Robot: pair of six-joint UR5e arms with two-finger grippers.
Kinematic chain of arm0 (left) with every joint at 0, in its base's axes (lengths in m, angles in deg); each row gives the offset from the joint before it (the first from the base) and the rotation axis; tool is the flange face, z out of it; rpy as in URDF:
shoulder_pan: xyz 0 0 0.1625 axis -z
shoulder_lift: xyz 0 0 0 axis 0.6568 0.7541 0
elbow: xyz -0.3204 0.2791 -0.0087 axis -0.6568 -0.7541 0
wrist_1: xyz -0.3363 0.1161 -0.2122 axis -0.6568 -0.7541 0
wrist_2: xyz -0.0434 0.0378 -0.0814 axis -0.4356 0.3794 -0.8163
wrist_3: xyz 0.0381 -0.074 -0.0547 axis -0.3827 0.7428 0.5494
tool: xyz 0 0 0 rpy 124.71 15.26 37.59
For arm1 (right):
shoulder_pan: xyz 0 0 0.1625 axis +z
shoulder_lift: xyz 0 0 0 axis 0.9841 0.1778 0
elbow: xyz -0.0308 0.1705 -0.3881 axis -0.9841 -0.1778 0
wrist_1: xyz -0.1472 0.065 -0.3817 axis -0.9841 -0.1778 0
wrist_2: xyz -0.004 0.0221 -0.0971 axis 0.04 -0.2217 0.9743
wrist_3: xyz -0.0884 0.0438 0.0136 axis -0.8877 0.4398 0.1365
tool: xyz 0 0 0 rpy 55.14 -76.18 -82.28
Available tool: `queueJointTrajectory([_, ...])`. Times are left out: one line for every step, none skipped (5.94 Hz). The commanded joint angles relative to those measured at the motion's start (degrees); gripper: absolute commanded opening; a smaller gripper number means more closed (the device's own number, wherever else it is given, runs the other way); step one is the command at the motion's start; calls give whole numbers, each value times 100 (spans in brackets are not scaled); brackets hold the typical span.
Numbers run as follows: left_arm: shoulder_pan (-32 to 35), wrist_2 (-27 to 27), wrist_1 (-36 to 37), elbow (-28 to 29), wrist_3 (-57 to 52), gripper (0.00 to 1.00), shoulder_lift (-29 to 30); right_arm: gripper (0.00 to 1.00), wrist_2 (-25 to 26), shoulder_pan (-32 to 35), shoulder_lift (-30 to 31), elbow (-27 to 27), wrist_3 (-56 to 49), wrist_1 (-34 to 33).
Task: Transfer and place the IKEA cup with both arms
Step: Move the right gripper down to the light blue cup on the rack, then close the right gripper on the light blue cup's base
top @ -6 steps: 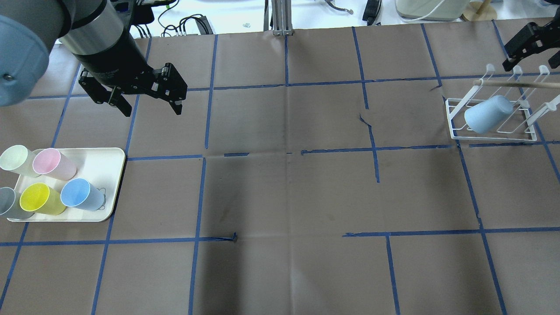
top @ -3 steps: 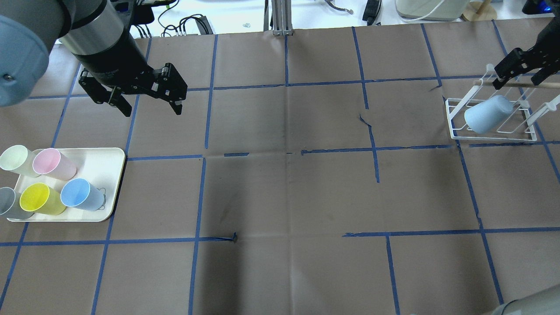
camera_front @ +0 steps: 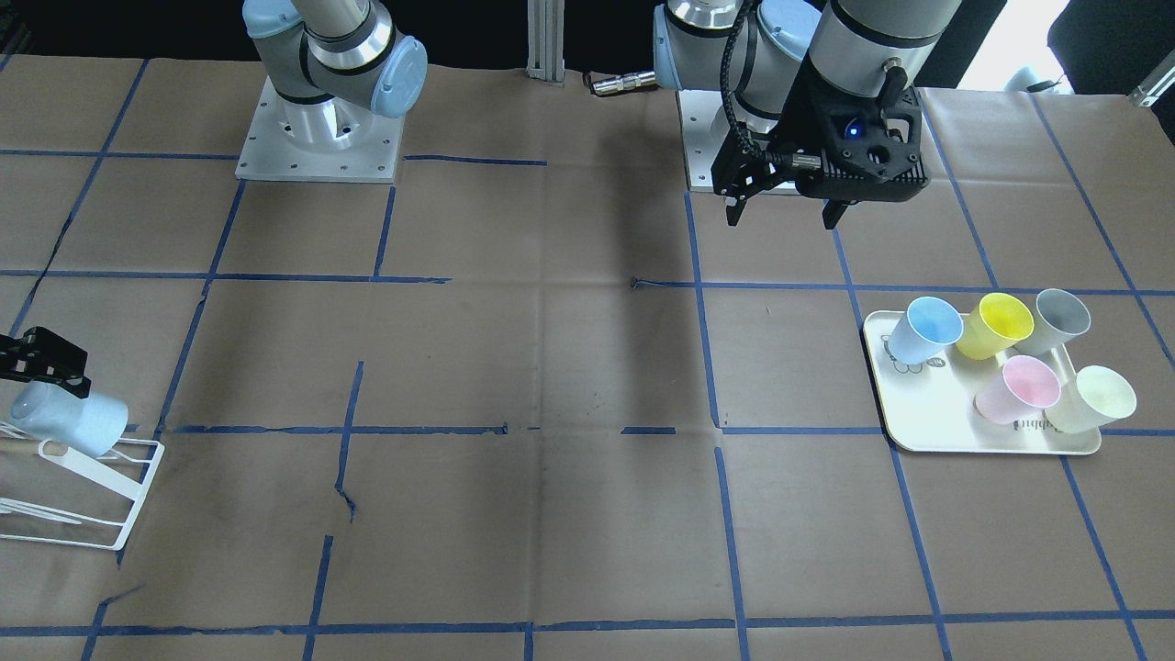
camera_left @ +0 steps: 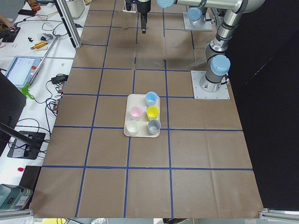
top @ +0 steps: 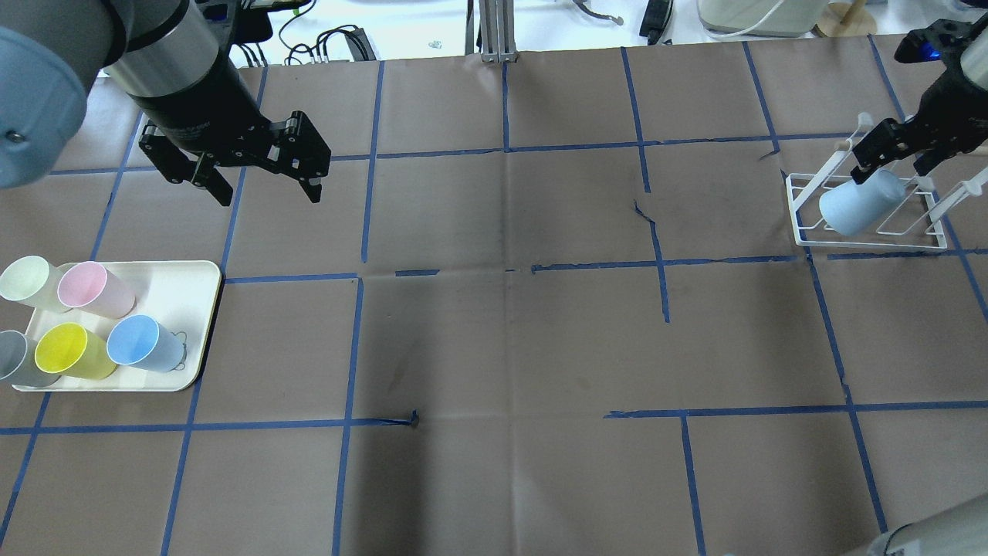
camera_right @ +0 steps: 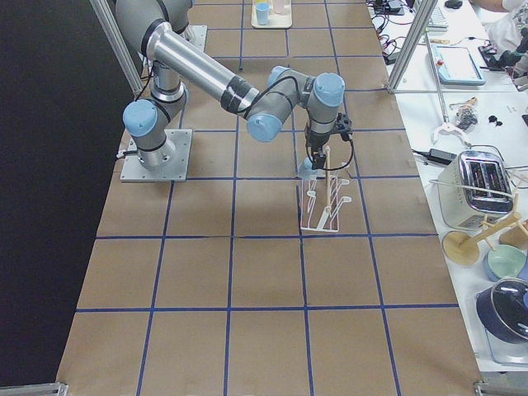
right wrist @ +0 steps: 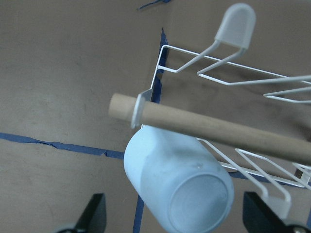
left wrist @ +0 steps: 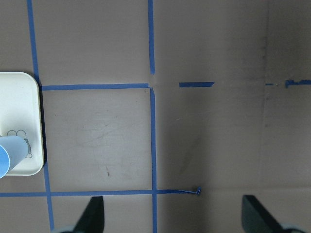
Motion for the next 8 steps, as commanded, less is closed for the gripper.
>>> queueJointTrajectory([0, 0, 0, 0, 0, 98, 0, 100, 13, -4, -16, 154, -35, -109])
queueJointTrajectory([0, 0, 0, 0, 0, 98, 0, 100, 4, -4, -16, 259, -35, -109])
queueJointTrajectory([0, 0, 0, 0, 0, 98, 0, 100, 4, -4, -25, 286, -44, -109])
queueJointTrajectory([0, 0, 0, 0, 0, 98, 0, 100, 4, -13, -95, 278, -157, -109])
queueJointTrajectory([0, 0, 0, 0, 0, 98, 0, 100, -13, -100, -113, 261, -167, -118])
queueJointTrajectory([0, 0, 0, 0, 0, 98, 0, 100, -14, -109, -113, 234, -236, -240])
queueJointTrajectory([0, 0, 0, 0, 0, 98, 0, 100, -14, -109, -104, 225, -220, -250])
queueJointTrajectory([0, 0, 0, 0, 0, 98, 0, 100, -14, -109, -113, 243, -211, -250])
